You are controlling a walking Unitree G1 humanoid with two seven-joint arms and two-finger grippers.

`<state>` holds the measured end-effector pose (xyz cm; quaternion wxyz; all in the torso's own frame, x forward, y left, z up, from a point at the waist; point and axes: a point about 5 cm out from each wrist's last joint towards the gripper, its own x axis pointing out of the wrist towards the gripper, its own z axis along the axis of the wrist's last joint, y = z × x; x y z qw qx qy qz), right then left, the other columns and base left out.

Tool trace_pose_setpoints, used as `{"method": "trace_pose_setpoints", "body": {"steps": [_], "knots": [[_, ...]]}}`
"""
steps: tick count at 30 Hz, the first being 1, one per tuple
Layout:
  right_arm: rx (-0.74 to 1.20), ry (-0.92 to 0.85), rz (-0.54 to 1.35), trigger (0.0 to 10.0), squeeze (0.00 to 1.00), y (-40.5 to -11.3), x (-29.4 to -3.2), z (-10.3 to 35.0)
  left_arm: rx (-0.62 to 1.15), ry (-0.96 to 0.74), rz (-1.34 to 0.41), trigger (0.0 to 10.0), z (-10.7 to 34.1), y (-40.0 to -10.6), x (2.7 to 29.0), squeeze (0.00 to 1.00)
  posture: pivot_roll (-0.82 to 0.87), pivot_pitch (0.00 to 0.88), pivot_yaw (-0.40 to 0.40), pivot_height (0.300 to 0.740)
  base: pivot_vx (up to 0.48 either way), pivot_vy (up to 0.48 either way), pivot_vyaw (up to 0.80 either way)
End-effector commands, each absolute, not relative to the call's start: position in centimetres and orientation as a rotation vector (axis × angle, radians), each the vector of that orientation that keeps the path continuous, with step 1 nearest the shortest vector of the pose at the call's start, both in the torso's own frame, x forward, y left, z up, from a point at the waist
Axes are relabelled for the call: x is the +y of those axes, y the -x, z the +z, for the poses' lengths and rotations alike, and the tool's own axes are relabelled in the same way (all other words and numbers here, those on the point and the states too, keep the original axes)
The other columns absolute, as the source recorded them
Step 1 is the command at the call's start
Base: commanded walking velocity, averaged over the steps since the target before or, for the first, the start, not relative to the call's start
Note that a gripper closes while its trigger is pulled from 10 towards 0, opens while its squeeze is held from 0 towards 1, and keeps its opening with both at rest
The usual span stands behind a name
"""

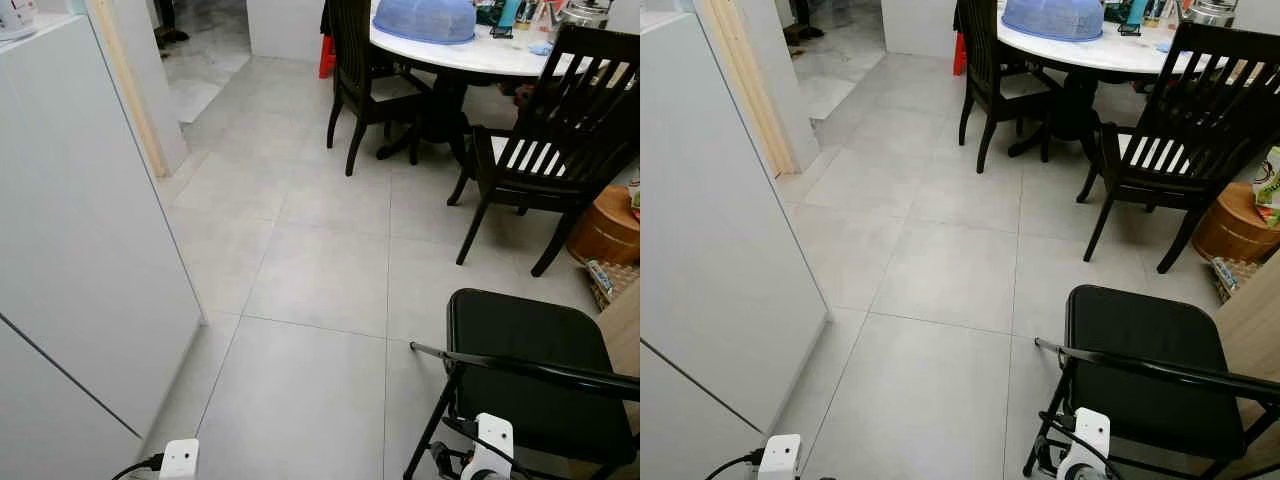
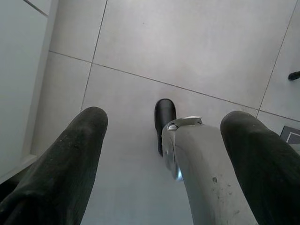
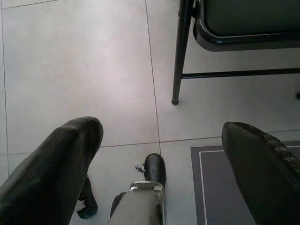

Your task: Restocking fridge

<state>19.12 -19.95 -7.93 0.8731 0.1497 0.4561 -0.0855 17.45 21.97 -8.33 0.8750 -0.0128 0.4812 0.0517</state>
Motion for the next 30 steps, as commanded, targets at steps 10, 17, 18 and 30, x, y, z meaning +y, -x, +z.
{"method": "trace_pose_setpoints", "body": {"steps": [10,17,18,30], "knots": [[0.976,-0.280,-0.154,10.0,0.00,-19.22,-20.27,-7.84,1.013,0.050,0.148,10.0,-8.46,-17.19,22.03,0.00,0.09,0.000,-0.054,0.740,0.000,0.000,0.80],[0.977,-0.273,-0.146,10.0,0.00,-19.24,-20.34,-7.81,1.014,0.052,0.141,10.0,-8.47,-17.23,21.92,0.00,0.08,0.000,-0.058,0.740,0.000,0.000,0.80],[0.978,-0.271,-0.143,10.0,0.00,-19.25,-20.34,-7.80,1.014,0.054,0.142,10.0,-8.46,-17.25,21.93,0.00,0.08,0.000,-0.058,0.740,0.000,0.000,0.80],[0.989,-0.265,-0.121,10.0,0.00,-19.03,-20.23,-7.92,1.017,0.050,0.143,10.0,-8.45,-17.19,22.07,0.00,0.07,0.000,-0.050,0.740,0.000,0.000,0.80]]}}
